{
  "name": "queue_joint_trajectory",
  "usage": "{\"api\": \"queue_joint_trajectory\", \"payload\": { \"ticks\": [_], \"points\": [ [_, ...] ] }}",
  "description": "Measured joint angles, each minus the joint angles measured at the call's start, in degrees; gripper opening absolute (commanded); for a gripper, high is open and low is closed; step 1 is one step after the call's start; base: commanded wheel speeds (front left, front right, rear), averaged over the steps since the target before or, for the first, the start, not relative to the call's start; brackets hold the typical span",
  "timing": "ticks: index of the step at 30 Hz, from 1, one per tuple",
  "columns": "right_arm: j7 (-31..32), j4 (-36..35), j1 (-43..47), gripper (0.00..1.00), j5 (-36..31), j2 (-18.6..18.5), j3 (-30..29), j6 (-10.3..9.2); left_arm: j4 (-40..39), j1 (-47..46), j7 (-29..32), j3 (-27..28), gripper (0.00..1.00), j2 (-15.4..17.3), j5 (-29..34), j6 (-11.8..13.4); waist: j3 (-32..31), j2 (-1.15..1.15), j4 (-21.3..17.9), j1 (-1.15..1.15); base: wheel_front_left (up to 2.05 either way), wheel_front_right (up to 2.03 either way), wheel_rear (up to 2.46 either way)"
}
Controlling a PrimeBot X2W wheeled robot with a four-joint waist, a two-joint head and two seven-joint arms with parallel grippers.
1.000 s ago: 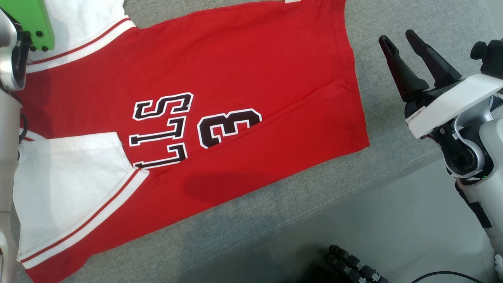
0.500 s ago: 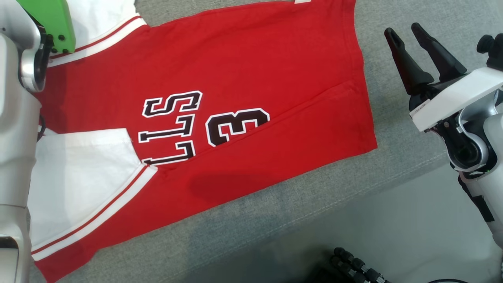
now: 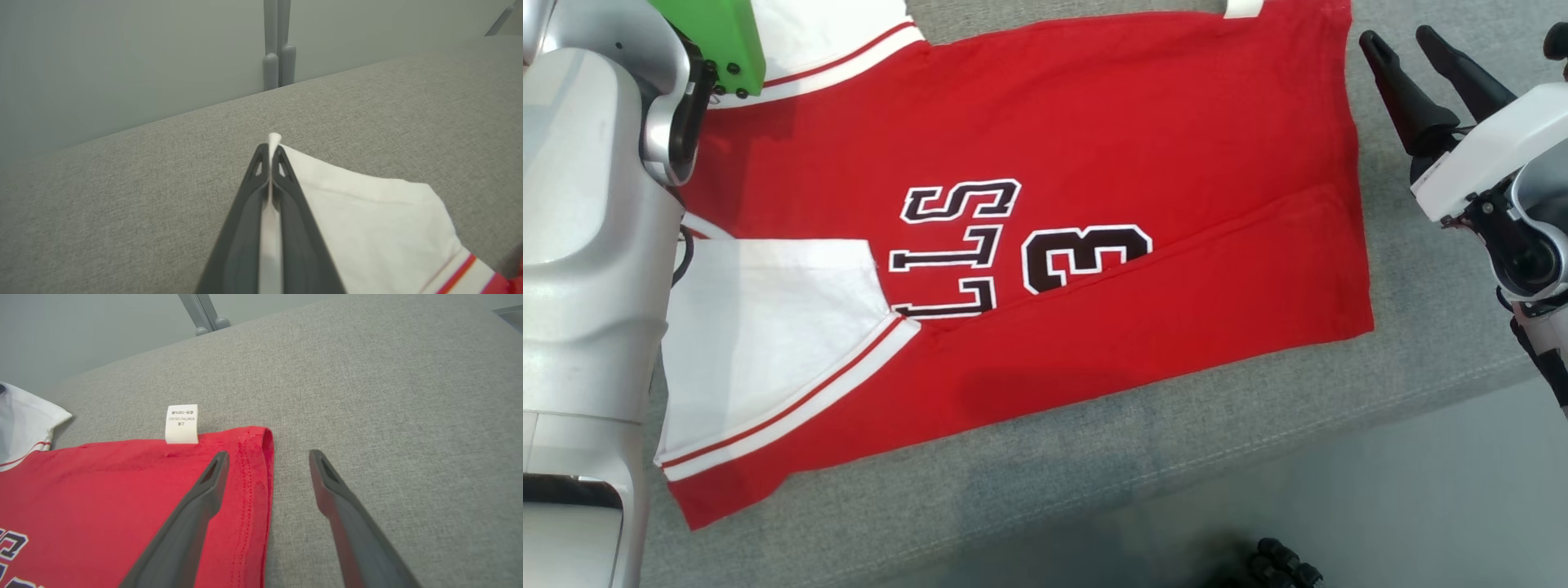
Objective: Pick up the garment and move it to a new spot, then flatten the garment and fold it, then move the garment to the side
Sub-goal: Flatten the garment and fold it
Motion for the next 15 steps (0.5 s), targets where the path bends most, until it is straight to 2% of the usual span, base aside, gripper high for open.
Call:
{"api": "queue_joint_trajectory", "payload": {
  "ticks": [8,15],
  "points": [
    [1.5,5.1,-3.8,1.0,0.7,0.8,-0.1,-0.01,-0.4,0.0,-1.6,-0.6,0.0,-1.2,-0.3,-0.7,0.2,0.0,4.2,0.0,0.0,0.0,0.0],
    [2.0,9.3,-5.9,1.0,0.9,2.1,0.7,0.23,-0.1,0.0,-2.4,-0.6,0.0,-1.1,-0.3,-1.2,1.0,0.0,5.7,0.0,0.0,0.0,0.0]
  ]
}}
